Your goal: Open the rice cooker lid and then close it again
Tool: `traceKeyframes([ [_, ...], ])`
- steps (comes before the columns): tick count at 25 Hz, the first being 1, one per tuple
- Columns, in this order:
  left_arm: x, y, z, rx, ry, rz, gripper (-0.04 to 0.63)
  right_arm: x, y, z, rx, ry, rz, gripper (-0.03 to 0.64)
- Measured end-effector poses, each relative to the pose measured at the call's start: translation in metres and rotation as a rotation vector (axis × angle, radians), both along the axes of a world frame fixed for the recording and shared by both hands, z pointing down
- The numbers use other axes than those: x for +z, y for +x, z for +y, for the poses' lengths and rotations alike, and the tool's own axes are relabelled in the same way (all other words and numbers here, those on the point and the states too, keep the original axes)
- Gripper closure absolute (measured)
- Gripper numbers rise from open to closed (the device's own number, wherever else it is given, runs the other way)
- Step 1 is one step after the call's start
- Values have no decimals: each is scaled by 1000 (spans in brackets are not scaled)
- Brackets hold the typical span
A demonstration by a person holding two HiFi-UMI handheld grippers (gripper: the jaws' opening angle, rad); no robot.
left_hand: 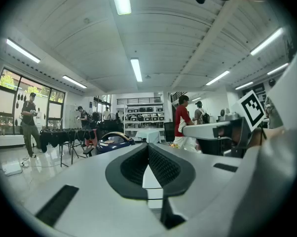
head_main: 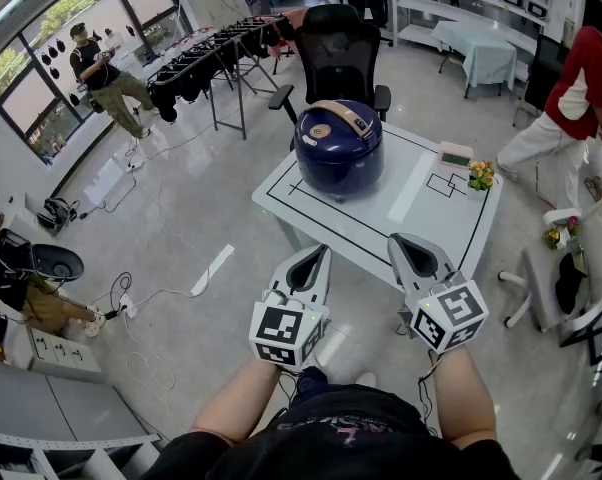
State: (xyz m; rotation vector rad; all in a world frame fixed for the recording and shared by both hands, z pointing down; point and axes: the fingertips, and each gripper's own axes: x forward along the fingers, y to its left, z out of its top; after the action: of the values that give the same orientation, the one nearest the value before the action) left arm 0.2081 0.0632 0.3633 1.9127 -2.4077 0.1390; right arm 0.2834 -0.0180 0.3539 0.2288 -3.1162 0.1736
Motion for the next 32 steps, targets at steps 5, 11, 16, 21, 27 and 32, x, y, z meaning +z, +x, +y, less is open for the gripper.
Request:
traceKeyframes([
  [5,2,-1,-2,-3,1,5,592,2,-1,-2,1,-1,2,617],
  [11,5,-6,-3,-5,0,15,592,3,-5,-4,5,-17,-7,615],
  [16,10,-13,-3,-14,-6,22,592,5,-11,-5,8,-21,-8,615],
  [21,11,-26,-2,-16,-9,24,592,8,-24,-5,9,-23,1,615],
  [27,16,-50,0,-13,-18,37,592,13,-47,-5,10,-39,15,615],
  [32,21,-75,-6,-2,-19,46,591,17,-68,-9,16,-56,13,614],
])
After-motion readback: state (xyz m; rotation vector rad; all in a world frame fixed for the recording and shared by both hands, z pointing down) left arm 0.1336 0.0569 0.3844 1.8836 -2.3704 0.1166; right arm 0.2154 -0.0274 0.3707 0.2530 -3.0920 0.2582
